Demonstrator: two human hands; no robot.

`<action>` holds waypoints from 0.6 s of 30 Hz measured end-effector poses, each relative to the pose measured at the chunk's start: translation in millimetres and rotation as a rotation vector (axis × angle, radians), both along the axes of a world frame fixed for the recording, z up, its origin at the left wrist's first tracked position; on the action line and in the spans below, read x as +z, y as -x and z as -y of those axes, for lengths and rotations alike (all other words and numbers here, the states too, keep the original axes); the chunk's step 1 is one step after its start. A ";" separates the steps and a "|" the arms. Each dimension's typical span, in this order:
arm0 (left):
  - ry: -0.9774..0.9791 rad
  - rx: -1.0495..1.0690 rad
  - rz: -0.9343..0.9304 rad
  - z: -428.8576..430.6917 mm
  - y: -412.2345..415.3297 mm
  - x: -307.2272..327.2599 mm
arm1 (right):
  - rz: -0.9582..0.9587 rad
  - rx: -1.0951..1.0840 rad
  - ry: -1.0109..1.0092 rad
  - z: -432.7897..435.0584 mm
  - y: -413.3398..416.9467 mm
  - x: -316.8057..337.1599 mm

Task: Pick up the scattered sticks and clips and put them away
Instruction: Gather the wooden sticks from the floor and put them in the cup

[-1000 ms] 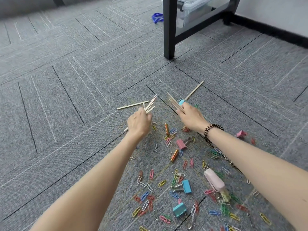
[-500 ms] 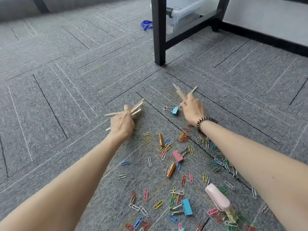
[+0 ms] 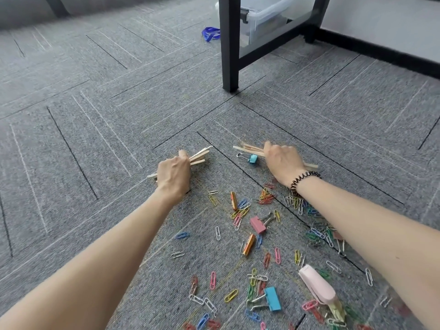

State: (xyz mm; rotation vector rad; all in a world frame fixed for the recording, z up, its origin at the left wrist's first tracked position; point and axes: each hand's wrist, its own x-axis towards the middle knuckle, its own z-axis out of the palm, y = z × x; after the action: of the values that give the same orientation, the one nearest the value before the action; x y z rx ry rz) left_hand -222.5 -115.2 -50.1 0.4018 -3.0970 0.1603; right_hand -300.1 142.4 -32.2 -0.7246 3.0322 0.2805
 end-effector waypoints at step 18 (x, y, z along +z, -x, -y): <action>-0.487 -0.008 -0.023 -102.3 -50.8 43.6 | 0.432 -0.297 0.857 -35.4 -72.3 44.2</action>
State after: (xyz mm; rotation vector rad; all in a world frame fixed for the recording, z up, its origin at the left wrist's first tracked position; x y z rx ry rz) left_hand -171.6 -12.9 -6.5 0.3901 -3.0839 -0.6039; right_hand -227.8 177.8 12.0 -0.2503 2.6766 -1.0738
